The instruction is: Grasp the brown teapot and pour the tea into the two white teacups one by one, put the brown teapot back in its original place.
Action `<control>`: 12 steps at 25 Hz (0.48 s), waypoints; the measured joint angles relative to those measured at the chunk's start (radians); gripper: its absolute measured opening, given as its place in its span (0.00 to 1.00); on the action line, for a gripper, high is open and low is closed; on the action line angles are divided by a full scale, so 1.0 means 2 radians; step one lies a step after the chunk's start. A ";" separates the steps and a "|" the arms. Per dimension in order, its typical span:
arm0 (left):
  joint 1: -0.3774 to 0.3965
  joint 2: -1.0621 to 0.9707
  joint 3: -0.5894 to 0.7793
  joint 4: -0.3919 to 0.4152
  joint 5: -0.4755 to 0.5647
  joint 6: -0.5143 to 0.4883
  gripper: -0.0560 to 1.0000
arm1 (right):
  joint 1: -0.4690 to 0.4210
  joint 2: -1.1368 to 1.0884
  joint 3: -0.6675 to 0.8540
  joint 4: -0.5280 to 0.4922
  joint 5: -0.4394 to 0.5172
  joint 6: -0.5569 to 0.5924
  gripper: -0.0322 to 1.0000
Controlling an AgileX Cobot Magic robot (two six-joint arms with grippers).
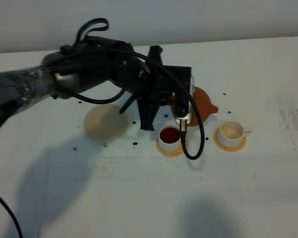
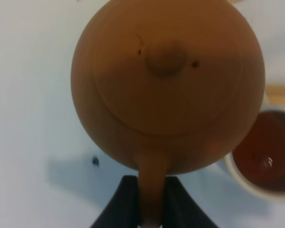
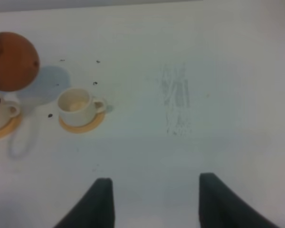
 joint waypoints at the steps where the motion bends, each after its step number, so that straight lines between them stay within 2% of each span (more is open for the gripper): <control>1: -0.003 0.005 -0.005 0.003 0.000 0.006 0.16 | 0.000 0.000 0.000 0.000 0.000 0.000 0.44; 7: -0.012 0.017 -0.012 0.019 -0.018 0.043 0.16 | 0.000 0.000 0.000 0.000 0.000 0.000 0.44; 12: -0.019 0.017 -0.012 0.041 -0.046 0.051 0.16 | 0.000 0.000 0.000 0.000 0.000 0.000 0.44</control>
